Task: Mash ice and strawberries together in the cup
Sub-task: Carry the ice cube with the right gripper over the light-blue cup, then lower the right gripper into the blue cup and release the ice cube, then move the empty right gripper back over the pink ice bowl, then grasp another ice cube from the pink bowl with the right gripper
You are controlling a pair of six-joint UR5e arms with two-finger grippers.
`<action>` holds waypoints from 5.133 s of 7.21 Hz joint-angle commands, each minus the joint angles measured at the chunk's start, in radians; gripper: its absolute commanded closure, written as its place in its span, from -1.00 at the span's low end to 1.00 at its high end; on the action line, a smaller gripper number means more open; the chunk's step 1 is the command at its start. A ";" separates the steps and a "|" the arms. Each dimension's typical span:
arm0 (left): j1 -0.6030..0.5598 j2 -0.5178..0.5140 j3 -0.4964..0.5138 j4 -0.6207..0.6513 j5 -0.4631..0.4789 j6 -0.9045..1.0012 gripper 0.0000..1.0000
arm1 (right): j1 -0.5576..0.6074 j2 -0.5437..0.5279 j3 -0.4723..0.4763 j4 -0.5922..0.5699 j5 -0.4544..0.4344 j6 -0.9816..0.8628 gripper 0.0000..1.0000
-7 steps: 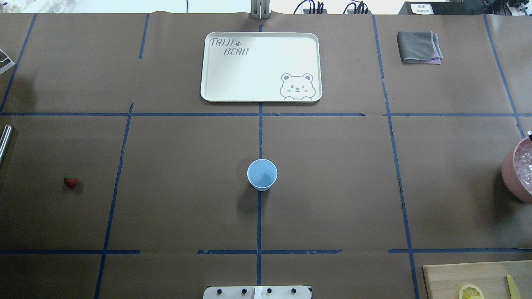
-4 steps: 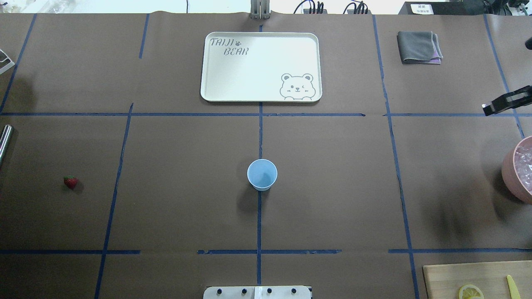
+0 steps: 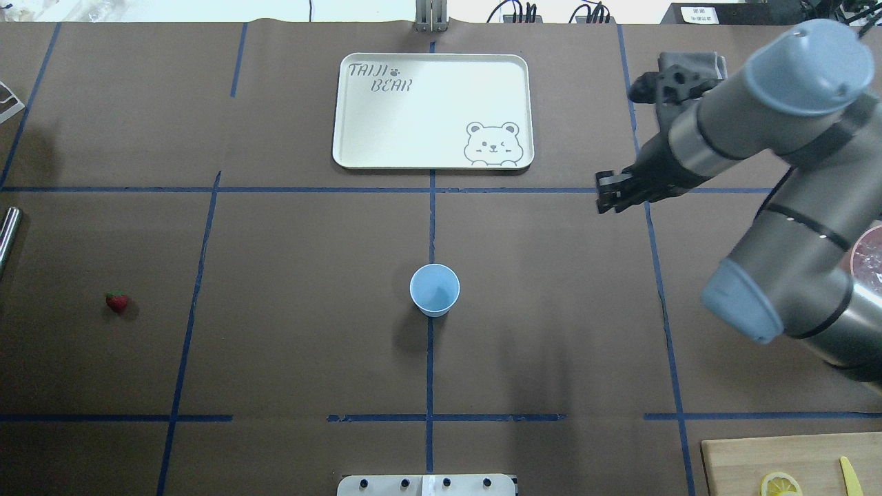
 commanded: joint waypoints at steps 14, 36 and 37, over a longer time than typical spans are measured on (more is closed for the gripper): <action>0.000 0.001 0.004 0.000 0.001 0.000 -1.00 | -0.370 0.379 -0.235 -0.165 -0.363 0.264 -0.07; 0.000 -0.003 -0.018 -0.002 -0.002 -0.021 -1.00 | 0.624 -0.626 -0.136 0.168 0.244 -0.985 -0.97; 0.000 -0.003 -0.018 -0.002 -0.002 -0.021 -1.00 | 0.623 -0.624 -0.184 0.197 0.249 -0.980 -0.83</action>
